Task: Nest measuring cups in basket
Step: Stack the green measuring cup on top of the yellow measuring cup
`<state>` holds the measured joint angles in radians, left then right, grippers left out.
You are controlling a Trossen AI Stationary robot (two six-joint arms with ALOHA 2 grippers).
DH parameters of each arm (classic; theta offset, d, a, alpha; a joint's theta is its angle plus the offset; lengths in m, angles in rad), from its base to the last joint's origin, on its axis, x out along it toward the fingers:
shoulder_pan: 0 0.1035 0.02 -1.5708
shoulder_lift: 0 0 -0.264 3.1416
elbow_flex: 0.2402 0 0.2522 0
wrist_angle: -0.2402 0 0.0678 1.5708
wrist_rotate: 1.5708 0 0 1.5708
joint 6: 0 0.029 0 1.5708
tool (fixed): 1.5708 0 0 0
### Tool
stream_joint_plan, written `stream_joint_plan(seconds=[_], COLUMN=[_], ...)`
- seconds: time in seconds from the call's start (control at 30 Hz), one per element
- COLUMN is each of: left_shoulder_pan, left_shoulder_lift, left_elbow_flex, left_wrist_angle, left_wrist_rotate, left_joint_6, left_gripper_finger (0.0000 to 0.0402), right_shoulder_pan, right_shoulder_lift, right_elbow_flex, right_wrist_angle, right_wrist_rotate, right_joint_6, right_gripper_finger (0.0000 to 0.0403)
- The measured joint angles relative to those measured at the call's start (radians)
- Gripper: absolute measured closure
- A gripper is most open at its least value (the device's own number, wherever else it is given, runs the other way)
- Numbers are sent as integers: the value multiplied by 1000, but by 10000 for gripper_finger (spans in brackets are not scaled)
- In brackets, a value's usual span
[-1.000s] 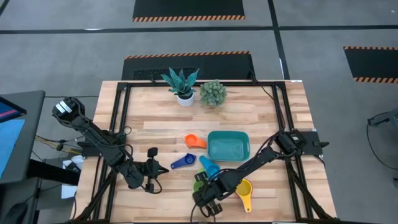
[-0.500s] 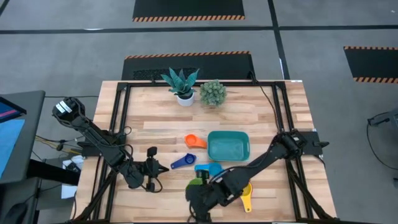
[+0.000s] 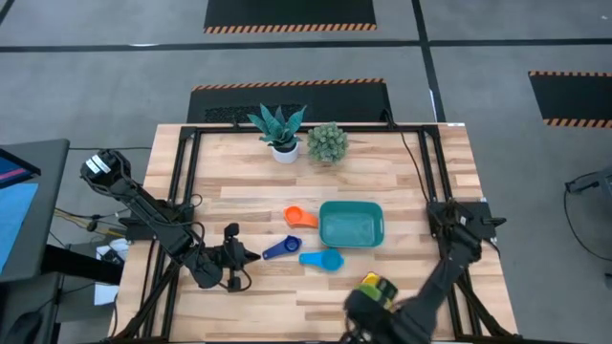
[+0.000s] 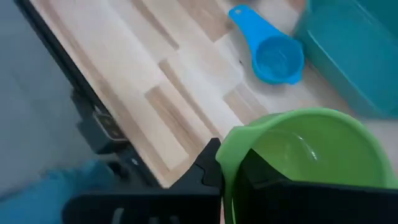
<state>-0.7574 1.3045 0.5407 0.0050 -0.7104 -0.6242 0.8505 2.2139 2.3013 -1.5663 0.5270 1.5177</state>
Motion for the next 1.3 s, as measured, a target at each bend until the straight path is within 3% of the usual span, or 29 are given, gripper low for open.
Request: stream_joint_plan(seconds=[0.23,0.4,0.83,1.1,1.3], left_shoulder_pan=[0,0,0,0,0], left_shoulder_lift=[0,0,0,0,0], left_elbow_flex=[0,0,0,0,0], left_wrist_angle=[0,0,0,0,0], left_wrist_rotate=[-17,-17,-32,-82,-80], left_joint_6=[-17,-53,-58,-156,-149], left_gripper_finger=[402,401,401,401,401], right_shoulder_pan=[55,50,-23,-37,-42], right_shoulder_lift=[-1,-11,-210,-214,-214], right_elbow_flex=[-91,-206,-502,-614,-643], right_wrist_angle=[-6,-4,56,271,300], right_wrist_rotate=[62,-23,-135,-135,-160], right_joint_6=[294,402,412,370,335], right_gripper_finger=[387,387,386,384,369])
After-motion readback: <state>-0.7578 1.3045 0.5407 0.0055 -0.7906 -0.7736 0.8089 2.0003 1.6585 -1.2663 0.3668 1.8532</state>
